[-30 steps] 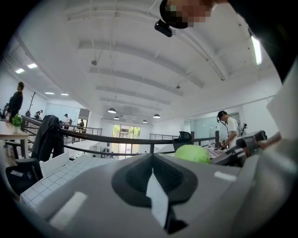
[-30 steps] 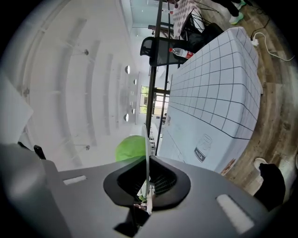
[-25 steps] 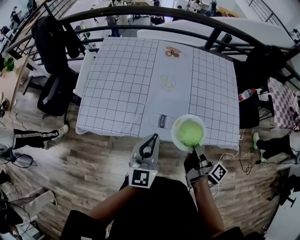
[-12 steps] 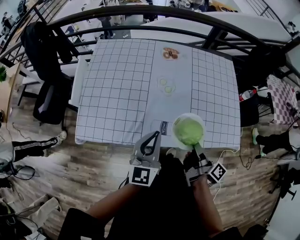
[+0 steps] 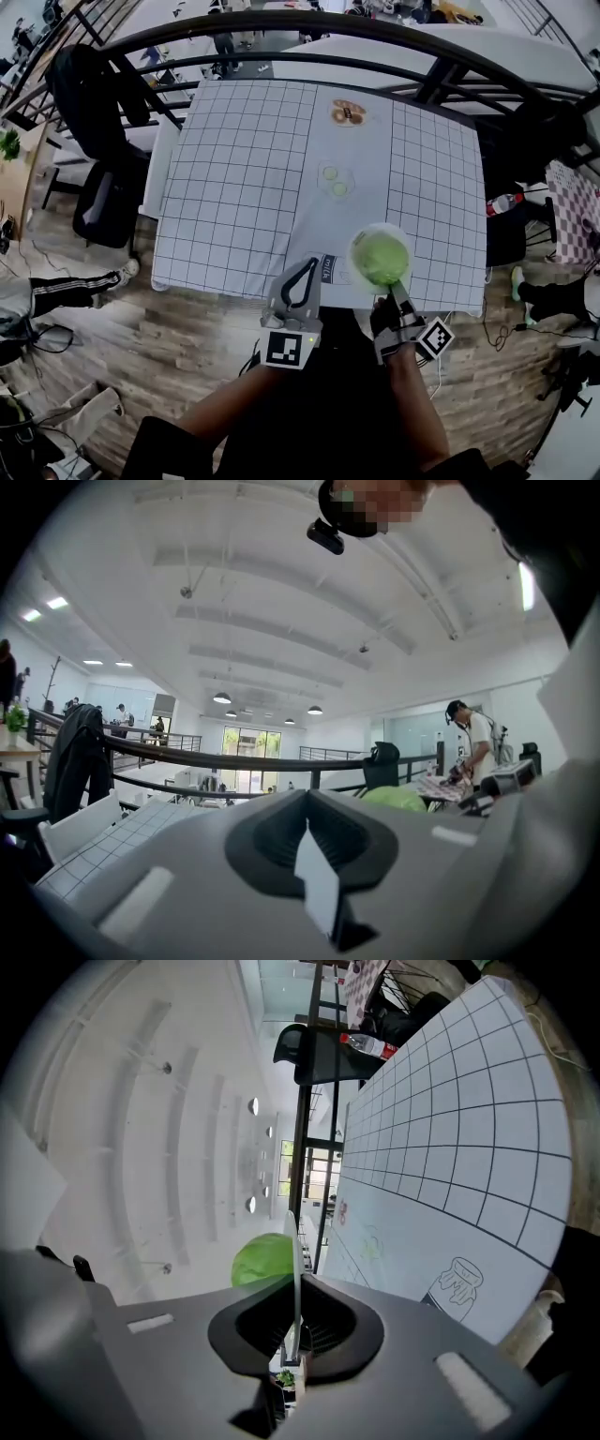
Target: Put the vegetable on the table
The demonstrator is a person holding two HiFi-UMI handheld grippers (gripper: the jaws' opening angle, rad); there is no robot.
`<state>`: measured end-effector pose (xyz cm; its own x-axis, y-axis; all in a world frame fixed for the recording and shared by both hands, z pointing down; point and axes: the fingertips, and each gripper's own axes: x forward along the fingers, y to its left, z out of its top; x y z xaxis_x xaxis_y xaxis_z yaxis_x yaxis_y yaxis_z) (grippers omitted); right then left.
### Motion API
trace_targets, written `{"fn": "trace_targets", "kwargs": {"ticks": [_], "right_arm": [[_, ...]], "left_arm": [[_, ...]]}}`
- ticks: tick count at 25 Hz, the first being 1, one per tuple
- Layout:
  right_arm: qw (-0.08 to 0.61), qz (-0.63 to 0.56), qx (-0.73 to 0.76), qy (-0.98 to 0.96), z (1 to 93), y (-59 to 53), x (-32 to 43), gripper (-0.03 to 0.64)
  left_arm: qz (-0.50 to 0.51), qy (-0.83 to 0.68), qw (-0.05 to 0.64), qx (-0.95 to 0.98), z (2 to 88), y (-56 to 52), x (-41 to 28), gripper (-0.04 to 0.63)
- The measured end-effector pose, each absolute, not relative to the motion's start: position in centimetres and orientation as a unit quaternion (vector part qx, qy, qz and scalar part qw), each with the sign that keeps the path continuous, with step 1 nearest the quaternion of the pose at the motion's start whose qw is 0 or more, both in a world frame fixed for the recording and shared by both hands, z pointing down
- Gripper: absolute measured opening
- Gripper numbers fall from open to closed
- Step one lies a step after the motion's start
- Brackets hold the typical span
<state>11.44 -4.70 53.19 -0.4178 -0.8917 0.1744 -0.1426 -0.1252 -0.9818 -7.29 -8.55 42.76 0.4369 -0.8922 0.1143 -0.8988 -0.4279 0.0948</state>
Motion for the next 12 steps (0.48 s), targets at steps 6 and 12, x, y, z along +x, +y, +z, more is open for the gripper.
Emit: {"fn": "trace_targets", "kwargs": {"ticks": [6,12], "right_arm": [[0.294,-0.617,-0.437,0.585,55.8,-7.4,12.5,0.012],[0.266,-0.624,-0.438,0.589,58.6,-9.9,13.4,0.012]], "left_arm": [[0.027,-0.529,0.066,0.846,43.2,-10.8,-5.4,0.008],[0.036,-0.533,0.070,0.843,43.8,-13.3,-4.0,0.008]]}}
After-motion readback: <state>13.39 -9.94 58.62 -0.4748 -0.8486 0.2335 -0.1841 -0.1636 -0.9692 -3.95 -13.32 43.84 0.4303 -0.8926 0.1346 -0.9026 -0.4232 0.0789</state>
